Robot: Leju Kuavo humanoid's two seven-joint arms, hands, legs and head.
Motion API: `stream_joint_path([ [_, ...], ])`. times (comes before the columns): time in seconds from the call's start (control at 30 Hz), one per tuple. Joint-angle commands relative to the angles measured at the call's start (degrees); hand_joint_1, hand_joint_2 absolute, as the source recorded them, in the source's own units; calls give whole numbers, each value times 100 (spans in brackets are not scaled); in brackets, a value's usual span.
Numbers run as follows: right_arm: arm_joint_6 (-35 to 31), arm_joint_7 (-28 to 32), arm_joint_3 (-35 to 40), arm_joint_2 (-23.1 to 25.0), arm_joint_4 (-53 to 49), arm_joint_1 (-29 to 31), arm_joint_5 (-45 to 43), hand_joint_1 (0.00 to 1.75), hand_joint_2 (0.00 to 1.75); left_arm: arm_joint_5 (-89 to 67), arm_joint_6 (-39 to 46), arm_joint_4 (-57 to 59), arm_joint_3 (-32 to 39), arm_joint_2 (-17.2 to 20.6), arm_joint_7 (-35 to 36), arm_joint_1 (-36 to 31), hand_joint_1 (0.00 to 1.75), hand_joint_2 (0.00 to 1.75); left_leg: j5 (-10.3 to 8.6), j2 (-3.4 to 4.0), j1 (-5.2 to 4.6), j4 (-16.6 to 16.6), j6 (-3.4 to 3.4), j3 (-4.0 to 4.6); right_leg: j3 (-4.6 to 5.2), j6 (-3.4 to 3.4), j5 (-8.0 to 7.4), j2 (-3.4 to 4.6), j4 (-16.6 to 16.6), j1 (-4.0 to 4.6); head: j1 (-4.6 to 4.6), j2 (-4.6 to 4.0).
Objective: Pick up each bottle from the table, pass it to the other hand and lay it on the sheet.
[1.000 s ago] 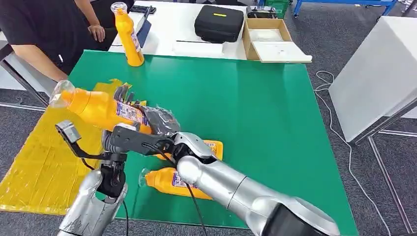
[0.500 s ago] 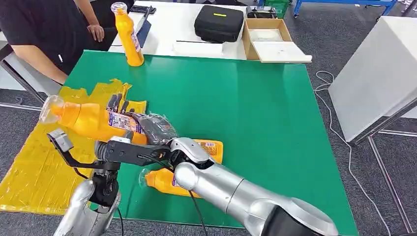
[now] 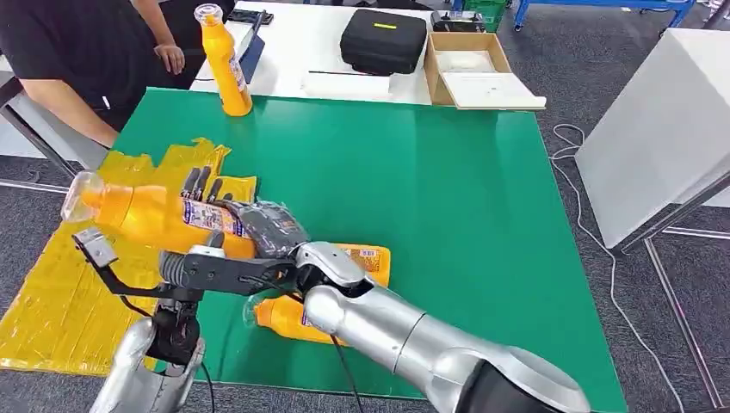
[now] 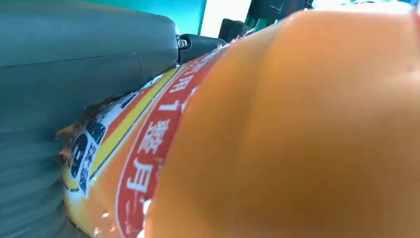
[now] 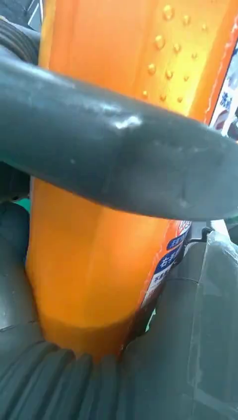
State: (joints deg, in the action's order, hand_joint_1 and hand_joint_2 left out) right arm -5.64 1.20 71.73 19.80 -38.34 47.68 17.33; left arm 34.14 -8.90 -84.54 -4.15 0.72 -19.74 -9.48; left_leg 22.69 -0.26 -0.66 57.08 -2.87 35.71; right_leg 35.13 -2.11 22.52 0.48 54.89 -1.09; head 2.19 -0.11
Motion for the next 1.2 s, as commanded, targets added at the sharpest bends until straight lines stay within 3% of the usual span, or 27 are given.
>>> stream_joint_path([
  [0.03, 437, 127, 660, 20, 152, -551, 104, 171, 175, 73, 103, 206, 470, -46, 43, -906, 0, 175, 7, -40, 14, -1, 36, -39, -52, 25, 22, -48, 0, 14, 4, 0],
  [0.73, 293, 255, 375, 20, 549, -633, 200, 175, 175, -5, 107, 79, 588, -234, 118, -1010, 0, 175, -2, -32, 8, -3, 18, -11, -6, 12, 6, -36, -11, 14, 2, 0],
  [0.77, 296, 256, 368, 20, 557, -632, 204, 173, 175, -9, 108, 82, 594, -237, 118, -1017, 19, 175, 1, -41, 9, -2, 25, -20, -18, 16, 12, -47, -8, 14, 2, 0],
  [0.8, 299, 274, 318, 20, 560, -644, 233, 171, 175, -43, 102, 103, 616, -257, 125, -1039, 175, 175, 3, -46, 9, -2, 28, -27, -26, 18, 16, -53, -7, 15, 2, 0],
  [1.2, 298, 284, 260, 20, 568, -669, 288, 171, 175, -66, 82, 124, 620, -271, 129, -1042, 175, 175, 0, -30, 4, -1, 19, -10, -6, 13, 8, -35, -7, 12, 2, 0],
])
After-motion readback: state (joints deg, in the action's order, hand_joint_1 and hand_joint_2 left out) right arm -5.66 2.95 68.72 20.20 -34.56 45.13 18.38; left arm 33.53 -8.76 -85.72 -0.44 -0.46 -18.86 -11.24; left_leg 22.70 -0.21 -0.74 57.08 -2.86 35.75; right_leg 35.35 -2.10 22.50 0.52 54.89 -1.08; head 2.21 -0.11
